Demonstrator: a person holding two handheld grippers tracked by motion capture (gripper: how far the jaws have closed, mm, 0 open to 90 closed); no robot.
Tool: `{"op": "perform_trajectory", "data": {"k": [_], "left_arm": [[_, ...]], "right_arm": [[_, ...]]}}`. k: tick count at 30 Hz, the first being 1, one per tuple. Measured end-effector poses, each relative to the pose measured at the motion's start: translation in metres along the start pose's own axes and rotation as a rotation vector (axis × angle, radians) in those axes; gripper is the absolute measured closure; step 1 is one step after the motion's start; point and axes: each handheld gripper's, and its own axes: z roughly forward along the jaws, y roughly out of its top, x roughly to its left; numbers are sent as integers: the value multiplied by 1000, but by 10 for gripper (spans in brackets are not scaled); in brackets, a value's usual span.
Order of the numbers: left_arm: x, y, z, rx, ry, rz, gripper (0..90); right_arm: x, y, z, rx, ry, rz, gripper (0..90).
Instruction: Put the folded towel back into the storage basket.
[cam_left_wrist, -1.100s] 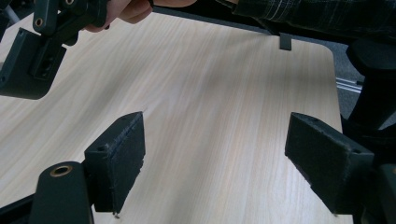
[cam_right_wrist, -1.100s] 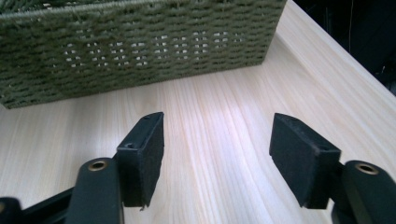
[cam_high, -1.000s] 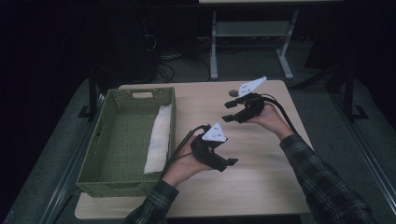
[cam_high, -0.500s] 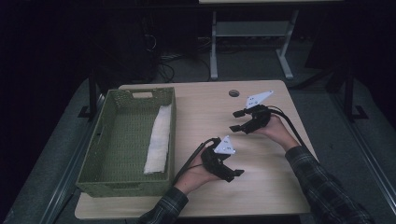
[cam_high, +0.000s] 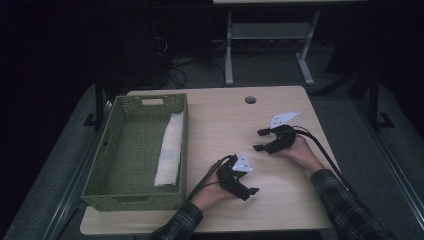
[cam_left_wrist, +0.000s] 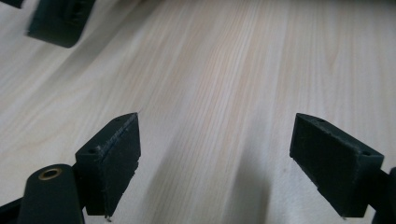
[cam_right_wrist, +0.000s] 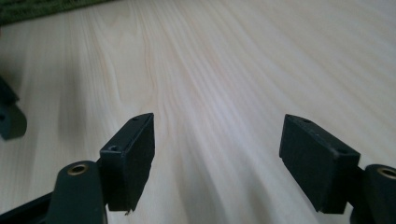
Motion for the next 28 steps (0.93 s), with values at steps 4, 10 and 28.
{"op": "perform_trajectory", "data": {"k": [4, 10, 28], "left_arm": [[0, -4, 5, 10, -7, 2, 151], [1, -13, 9, 14, -3, 4, 136], [1, -16, 8, -2, 1, 8, 130]], "right_arm": [[2, -13, 2, 0, -15, 10, 265], [8, -20, 4, 10, -37, 1, 260], [11, -18, 10, 85, -93, 46, 114]]}}
